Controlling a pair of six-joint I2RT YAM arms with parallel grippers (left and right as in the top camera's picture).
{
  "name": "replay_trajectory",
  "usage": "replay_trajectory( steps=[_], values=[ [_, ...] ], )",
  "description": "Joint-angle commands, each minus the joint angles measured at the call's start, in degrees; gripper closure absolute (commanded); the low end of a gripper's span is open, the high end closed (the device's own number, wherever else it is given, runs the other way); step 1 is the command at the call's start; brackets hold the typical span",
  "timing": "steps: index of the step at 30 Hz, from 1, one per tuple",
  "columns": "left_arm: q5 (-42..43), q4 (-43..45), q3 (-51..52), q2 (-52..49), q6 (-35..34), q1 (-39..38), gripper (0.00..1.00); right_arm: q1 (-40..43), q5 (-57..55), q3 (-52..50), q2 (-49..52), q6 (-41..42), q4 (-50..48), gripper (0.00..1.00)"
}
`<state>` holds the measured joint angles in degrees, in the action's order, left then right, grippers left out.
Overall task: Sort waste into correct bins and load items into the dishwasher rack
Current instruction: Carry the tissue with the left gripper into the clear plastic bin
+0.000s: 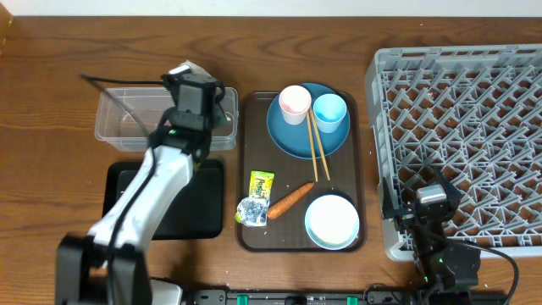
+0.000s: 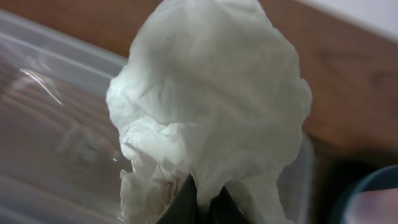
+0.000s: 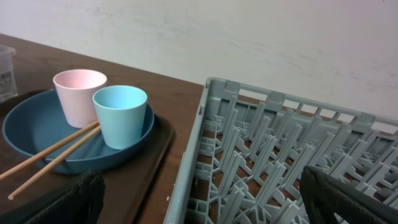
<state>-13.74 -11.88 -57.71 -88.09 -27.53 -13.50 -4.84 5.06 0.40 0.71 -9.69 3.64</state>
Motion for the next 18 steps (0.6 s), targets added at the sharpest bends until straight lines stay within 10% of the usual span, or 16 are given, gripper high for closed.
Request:
replay_trajectory(
  steps=[1,6,10,18],
  values=[
    [1.60,0.55,-0.07,-3.65,0.96,0.24,0.94,0.33,-0.35,-0.09,-0.22,-0.46,0.24,0.01],
    [6.73,-0.79,-0.04,-4.37,0.96,0.24,0.84,0.33,-0.35,-0.09,-0.22,-0.46,0.24,0.01],
    [7.10,-0.87,-0.07,-4.37,2.03,0.26,0.30,0.33,-0.35,-0.09,-0.22,-0.46,0.24,0.01],
    [7.13,-3.96,-1.95,1.33,7.15,0.24,0.24,0.33,-0.35,-0.09,-0.22,-0.46,0.24,0.01]
  ],
)
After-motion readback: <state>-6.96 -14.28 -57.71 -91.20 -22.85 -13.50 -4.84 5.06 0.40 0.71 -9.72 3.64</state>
